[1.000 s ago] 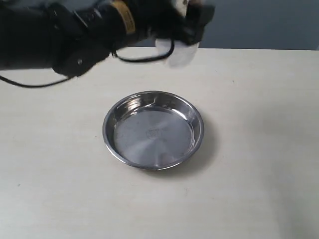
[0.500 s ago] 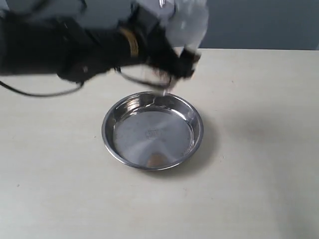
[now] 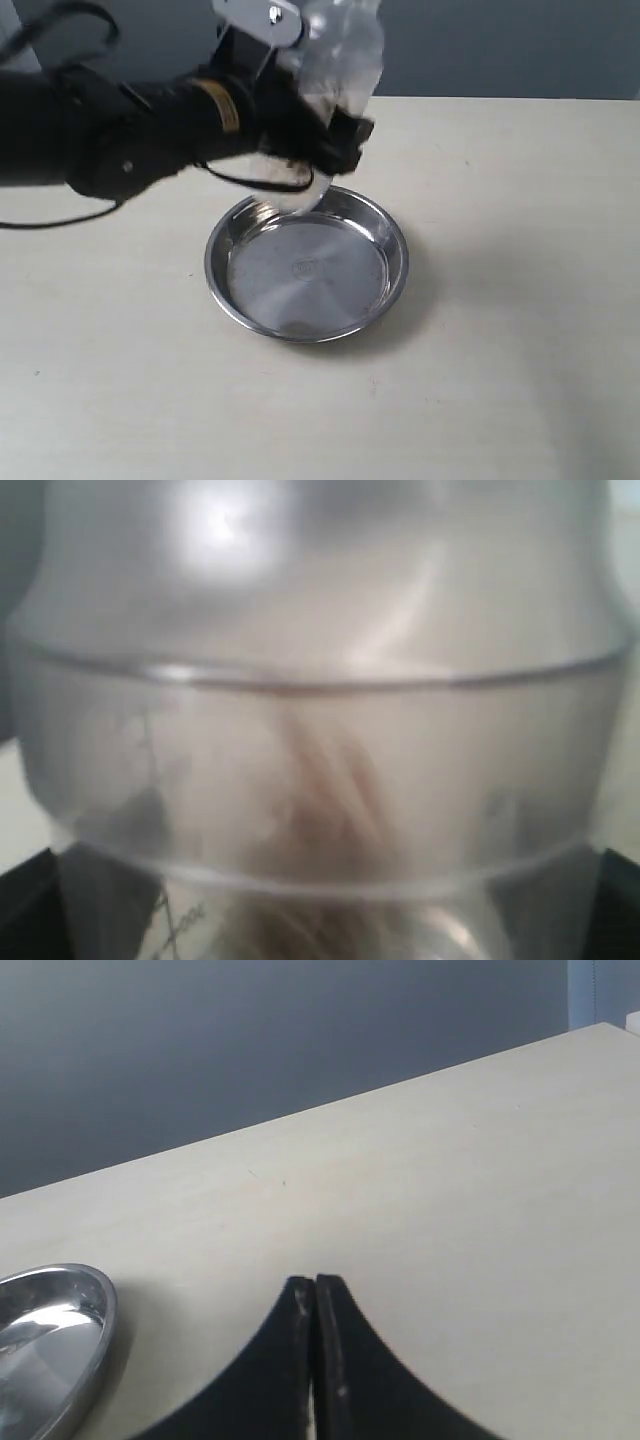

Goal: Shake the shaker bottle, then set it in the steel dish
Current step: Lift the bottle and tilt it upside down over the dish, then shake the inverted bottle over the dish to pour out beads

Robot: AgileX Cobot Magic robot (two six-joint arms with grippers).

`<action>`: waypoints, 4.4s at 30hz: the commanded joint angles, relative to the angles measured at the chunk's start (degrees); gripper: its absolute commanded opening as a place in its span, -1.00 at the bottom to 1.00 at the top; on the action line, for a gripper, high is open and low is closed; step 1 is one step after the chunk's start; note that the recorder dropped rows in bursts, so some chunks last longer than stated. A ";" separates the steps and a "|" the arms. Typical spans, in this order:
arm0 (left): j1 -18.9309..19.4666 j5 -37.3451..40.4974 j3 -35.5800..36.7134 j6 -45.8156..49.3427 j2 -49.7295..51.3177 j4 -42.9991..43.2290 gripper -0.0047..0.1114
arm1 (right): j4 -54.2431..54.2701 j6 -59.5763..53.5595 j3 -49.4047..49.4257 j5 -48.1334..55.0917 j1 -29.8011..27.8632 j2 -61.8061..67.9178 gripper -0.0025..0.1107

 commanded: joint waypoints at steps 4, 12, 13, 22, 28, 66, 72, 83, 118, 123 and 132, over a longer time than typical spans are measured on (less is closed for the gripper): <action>0.54 -18.90 5.93 -0.58 -6.55 -1.79 -0.91 | -0.03 -0.20 0.12 -0.62 0.14 -0.25 -0.97; 1.41 -16.37 3.42 4.21 -8.33 -8.21 -0.91 | -0.03 -0.20 0.12 -0.62 0.14 -0.25 -0.97; 2.19 -9.35 3.39 4.47 -7.24 -11.72 -0.91 | -0.03 -0.20 0.12 -0.62 0.14 -0.25 -0.97; 0.70 -12.39 3.99 -2.32 -8.57 -3.54 -0.91 | -0.03 -0.20 0.12 -0.62 0.14 -0.25 -0.97; -0.30 -11.02 10.10 0.68 -0.19 -8.21 -0.91 | -0.03 -0.20 0.12 -0.62 0.14 -0.25 -0.97; -1.09 -11.87 4.46 14.62 -6.52 -19.70 -0.91 | -0.03 -0.20 0.12 -0.62 0.14 -0.25 -0.97; -2.08 -7.93 6.73 13.12 -3.73 -23.97 -0.91 | -0.03 -0.20 0.12 -0.62 0.14 -0.25 -0.97; -0.39 -5.74 7.05 10.47 0.64 -24.77 -0.91 | -0.03 -0.20 0.12 -0.62 0.14 -0.25 -0.97; -3.39 -19.76 6.83 2.78 -2.85 -8.21 -0.91 | -0.03 -0.20 0.12 -0.62 0.14 -0.25 -0.97; -0.81 -18.00 10.06 1.90 2.88 -13.24 -0.91 | -0.03 -0.20 0.12 -0.62 0.14 -0.25 -0.97; -0.46 -18.86 13.14 -2.16 -3.04 -9.39 -0.91 | -0.03 -0.20 0.12 -0.62 0.14 -0.25 -0.97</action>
